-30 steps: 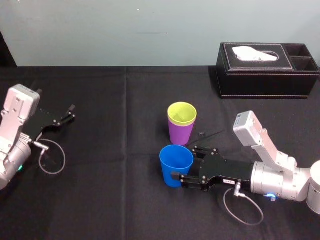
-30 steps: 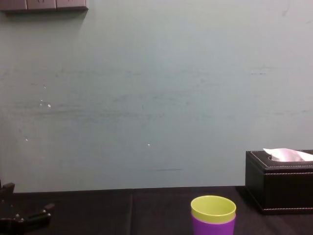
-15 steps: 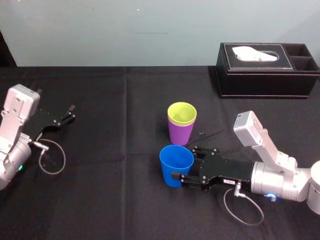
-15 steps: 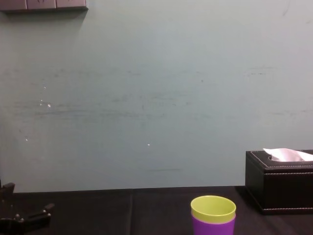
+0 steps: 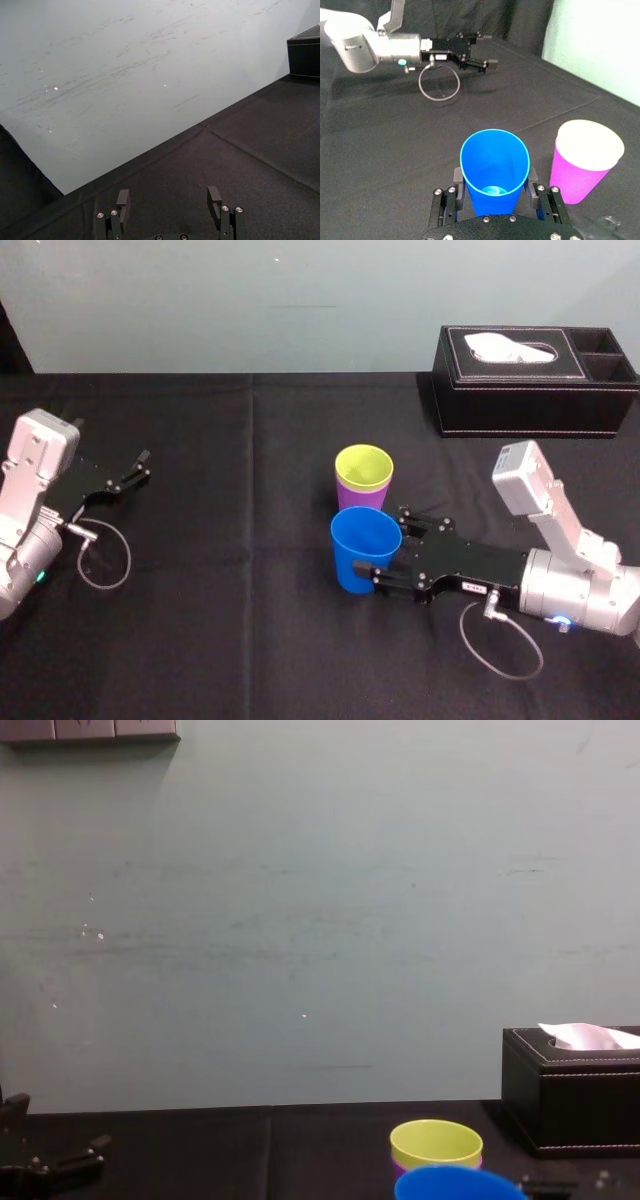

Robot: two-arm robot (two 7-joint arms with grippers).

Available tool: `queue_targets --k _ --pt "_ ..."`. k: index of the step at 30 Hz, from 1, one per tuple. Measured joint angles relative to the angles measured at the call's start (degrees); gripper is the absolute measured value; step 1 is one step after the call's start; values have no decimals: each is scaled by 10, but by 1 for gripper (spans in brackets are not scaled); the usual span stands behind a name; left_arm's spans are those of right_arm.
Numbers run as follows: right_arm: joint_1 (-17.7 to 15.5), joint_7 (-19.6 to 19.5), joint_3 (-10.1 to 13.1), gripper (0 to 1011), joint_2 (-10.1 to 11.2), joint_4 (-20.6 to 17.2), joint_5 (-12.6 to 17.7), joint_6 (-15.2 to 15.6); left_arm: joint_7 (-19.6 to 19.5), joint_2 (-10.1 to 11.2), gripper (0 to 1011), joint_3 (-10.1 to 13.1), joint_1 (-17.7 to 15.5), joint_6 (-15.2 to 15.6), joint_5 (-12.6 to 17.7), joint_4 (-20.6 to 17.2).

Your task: Stack the three plastic cups sequentially using one hand.

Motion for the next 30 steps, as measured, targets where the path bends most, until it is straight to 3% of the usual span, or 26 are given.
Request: queue_targets --k 17,30 --pt "-22 -44 54 707 36 -97 39 37 0 0 1011 0 0 0 0 0" --pt "5 -66 75 708 33 -96 49 49 0 0 1012 0 0 0 0 0"
